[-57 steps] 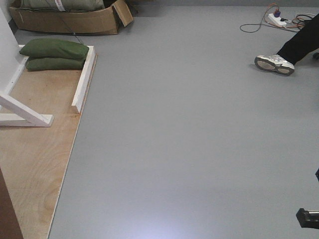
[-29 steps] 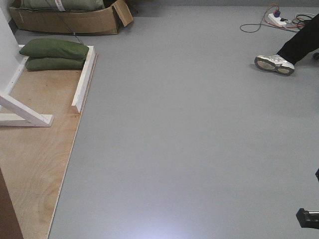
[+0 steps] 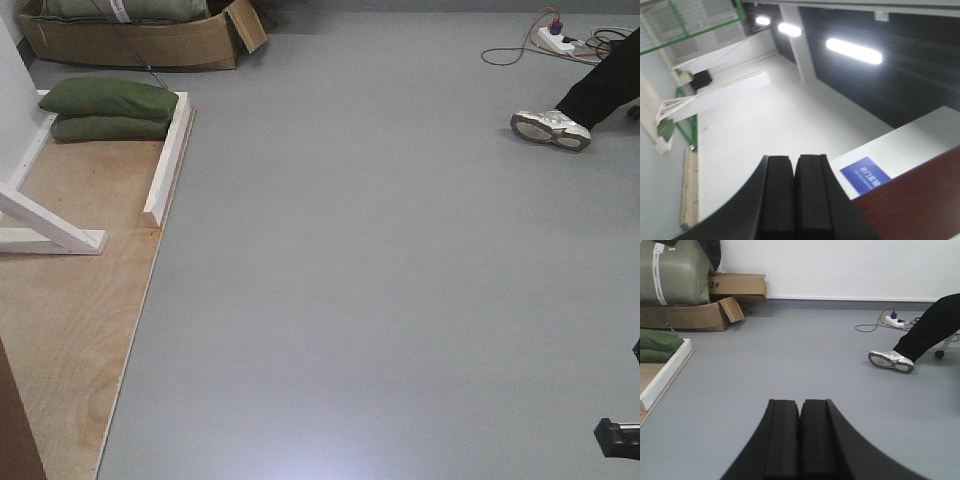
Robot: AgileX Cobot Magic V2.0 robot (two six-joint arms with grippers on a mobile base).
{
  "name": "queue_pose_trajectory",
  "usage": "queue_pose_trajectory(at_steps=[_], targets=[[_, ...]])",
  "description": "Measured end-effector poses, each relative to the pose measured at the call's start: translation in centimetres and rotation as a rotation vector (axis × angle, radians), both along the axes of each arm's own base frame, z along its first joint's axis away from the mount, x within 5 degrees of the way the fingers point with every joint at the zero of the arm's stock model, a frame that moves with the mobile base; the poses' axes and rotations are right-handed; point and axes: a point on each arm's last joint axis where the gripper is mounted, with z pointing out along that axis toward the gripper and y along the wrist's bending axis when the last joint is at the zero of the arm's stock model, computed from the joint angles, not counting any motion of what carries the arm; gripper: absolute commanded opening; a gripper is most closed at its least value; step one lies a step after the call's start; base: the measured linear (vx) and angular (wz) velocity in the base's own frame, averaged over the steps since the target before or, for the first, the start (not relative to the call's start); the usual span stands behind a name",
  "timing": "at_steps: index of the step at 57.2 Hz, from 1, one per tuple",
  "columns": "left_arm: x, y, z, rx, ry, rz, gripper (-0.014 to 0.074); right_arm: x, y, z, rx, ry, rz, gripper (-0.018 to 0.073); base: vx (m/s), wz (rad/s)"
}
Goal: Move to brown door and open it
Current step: 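Reach the left gripper forward onto the face of the brown door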
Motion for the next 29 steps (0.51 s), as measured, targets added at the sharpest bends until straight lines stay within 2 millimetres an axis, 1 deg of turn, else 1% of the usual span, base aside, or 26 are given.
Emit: queue_pose_trajectory(at_steps=[5, 11, 29], targets=[[0.5, 0.2, -0.4, -0.034, -0.002, -0.018, -0.0006, 0.0, 0.0, 0.0, 0.000, 0.000, 0.000, 0.0000, 0.00, 0.00], [1.3, 0.2, -0.7, -0.049, 0.009, -0.094, -0.0006, 0.0, 0.0, 0.0, 0.000, 0.000, 0.000, 0.0000, 0.00, 0.00], [1.8, -0.1, -0.5, -0.041, 0.020, -0.208, -0.0006, 0.0, 0.0, 0.0, 0.000, 0.000, 0.000, 0.0000, 0.00, 0.00]])
